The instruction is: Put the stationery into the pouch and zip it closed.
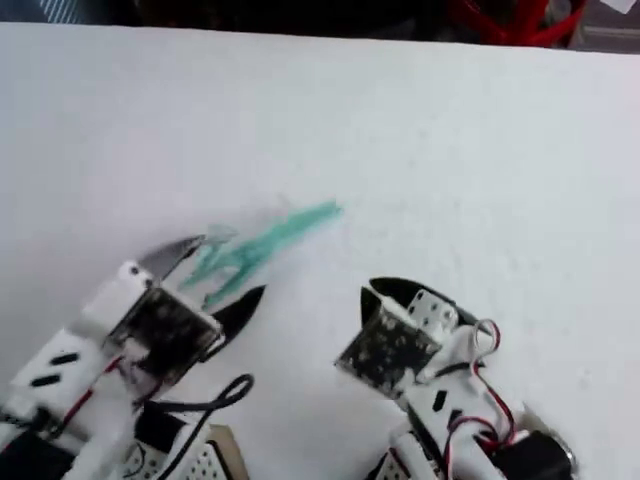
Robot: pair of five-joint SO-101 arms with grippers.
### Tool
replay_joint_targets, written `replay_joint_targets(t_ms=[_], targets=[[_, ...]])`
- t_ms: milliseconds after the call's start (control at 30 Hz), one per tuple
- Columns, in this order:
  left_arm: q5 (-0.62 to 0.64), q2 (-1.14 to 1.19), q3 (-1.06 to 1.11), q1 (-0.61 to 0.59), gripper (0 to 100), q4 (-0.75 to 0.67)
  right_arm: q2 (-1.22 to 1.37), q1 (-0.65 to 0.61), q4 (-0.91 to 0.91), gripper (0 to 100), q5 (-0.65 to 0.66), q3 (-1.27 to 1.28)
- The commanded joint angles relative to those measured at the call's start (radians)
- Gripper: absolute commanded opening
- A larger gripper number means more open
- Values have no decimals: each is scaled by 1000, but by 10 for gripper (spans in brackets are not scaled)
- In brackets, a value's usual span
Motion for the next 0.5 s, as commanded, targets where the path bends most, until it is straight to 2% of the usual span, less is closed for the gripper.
replay_joint_targets(t_ms=[0, 100, 200, 333, 467], targets=[[55, 15, -186, 8, 282, 72, -5, 15, -54, 19, -49, 43], [91, 73, -184, 90, 279, 110, -50, 15, -97, 19, -63, 60], [94, 194, -123, 105, 278, 91, -101, 15, -114, 19, -64, 64], [129, 308, -91, 47, 257, 28, -137, 16, -110, 19, -64, 89], [130, 282, -143, -18, 255, 51, -157, 22, -113, 24, -58, 161]])
